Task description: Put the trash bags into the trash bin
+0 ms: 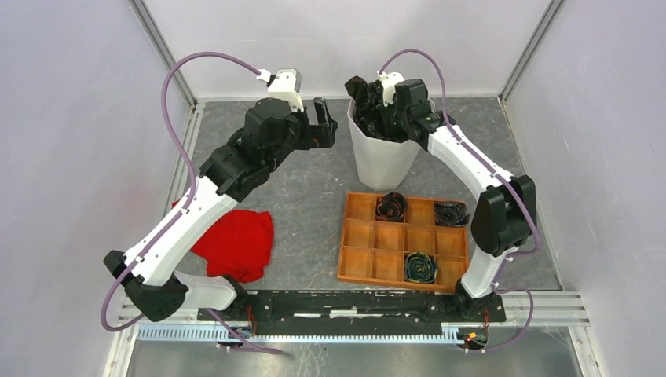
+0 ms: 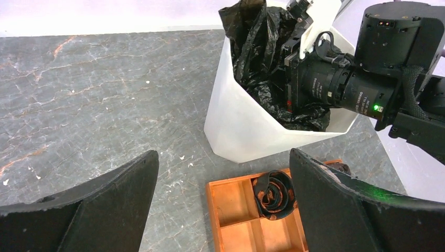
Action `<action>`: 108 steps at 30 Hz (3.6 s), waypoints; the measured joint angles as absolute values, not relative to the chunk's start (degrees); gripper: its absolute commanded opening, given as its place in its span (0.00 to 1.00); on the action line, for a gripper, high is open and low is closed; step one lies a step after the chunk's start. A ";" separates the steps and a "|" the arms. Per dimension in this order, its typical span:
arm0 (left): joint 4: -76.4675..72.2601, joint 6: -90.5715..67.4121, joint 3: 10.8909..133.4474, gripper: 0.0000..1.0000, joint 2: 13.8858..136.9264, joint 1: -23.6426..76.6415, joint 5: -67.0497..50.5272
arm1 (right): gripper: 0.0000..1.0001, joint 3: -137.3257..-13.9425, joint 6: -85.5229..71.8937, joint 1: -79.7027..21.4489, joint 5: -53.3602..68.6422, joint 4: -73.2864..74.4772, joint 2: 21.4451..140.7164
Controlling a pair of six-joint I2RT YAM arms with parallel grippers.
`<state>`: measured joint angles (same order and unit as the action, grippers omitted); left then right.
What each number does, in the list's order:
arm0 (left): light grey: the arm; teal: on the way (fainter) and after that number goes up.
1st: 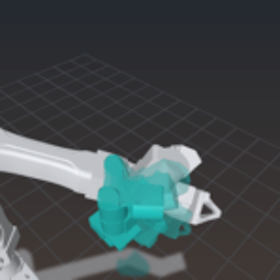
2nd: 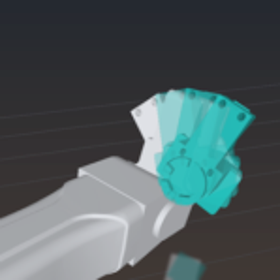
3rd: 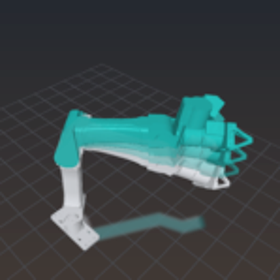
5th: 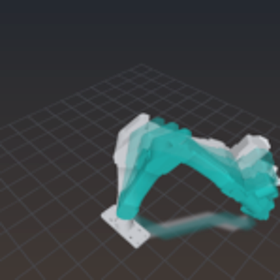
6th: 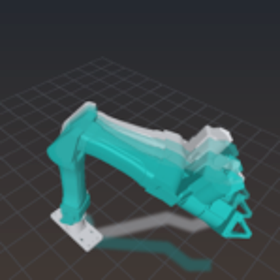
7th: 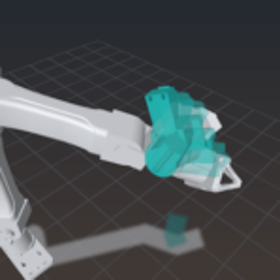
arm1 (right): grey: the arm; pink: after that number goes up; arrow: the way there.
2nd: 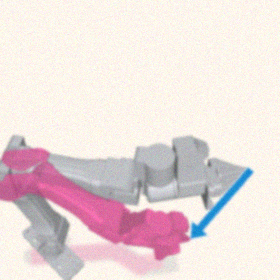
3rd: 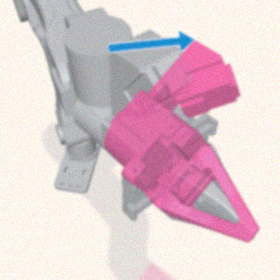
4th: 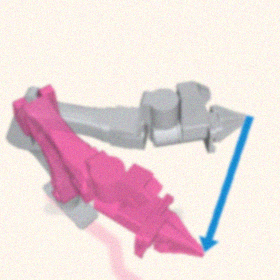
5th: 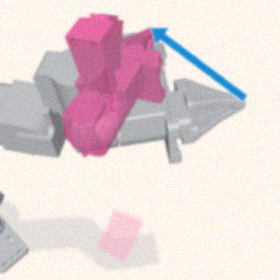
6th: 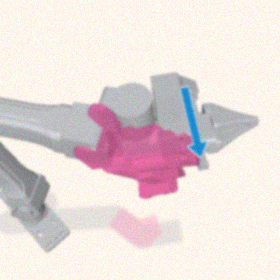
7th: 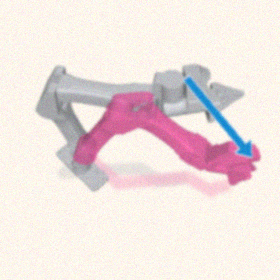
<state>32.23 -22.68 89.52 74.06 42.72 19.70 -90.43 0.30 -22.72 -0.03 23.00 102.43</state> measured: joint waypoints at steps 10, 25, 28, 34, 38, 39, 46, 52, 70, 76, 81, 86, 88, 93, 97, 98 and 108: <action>29.06 -26.81 89.60 0.95 78.43 39.83 10.15 | 0.00 -89.69 0.27 -22.72 2.74 23.75 94.63; 8.84 -50.61 89.43 0.70 88.31 29.34 -14.28 | 0.01 -80.62 0.30 -22.72 3.16 16.84 81.80; 6.13 -53.58 89.43 0.64 90.45 29.39 -16.01 | 0.00 -79.66 0.30 -22.72 3.22 16.60 81.80; 5.17 -55.94 88.99 0.50 93.49 30.41 -16.23 | 0.00 -78.81 0.27 -22.72 3.64 15.59 80.90; 2.90 -57.60 84.49 0.53 92.53 31.59 -13.98 | 0.00 -78.28 -0.16 -22.72 4.29 14.06 79.26; 2.68 -57.91 83.22 0.53 92.27 31.75 -13.45 | 0.00 -78.17 -0.34 -22.72 4.49 13.80 78.87; 0.86 -59.79 82.61 0.51 92.51 32.01 -12.49 | 0.01 -77.87 -1.67 -22.72 6.09 12.45 77.60; 0.69 -60.66 83.85 0.54 93.86 32.56 -11.46 | 0.01 -75.40 -1.91 -22.72 6.94 11.66 76.53; 0.54 -60.58 85.89 0.02 95.61 33.82 -10.81 | 0.56 -72.88 0.71 -22.72 5.76 13.72 70.02; 0.27 -58.83 85.78 0.02 94.41 33.76 -12.64 | 0.76 -72.88 2.13 -22.72 4.40 16.95 66.26; -0.40 -57.39 83.13 0.02 91.50 33.17 -13.72 | 0.85 -72.95 2.39 -22.72 3.95 18.22 61.98; -1.13 -56.14 80.58 0.02 89.30 32.47 -14.11 | 0.89 -73.01 2.28 -22.72 3.22 16.36 57.17; -1.37 -55.59 79.79 0.02 89.01 32.32 -14.26 | 0.90 -73.82 2.28 -22.72 2.76 15.53 56.73; -1.91 -54.70 76.90 0.02 88.03 32.32 -15.55 | 0.89 -78.15 2.57 -22.72 4.60 14.35 61.71; -1.87 -53.89 75.00 0.02 86.41 32.34 -15.59 | 0.85 -83.66 4.45 -22.72 11.84 14.96 70.22; -1.87 -53.89 74.91 0.02 86.11 32.34 -15.64 | 0.85 -85.23 5.13 -22.90 13.82 15.70 72.60; -1.93 -53.82 74.48 0.02 84.07 32.34 -16.71 | 0.65 -92.66 9.78 -26.92 12.91 20.51 83.35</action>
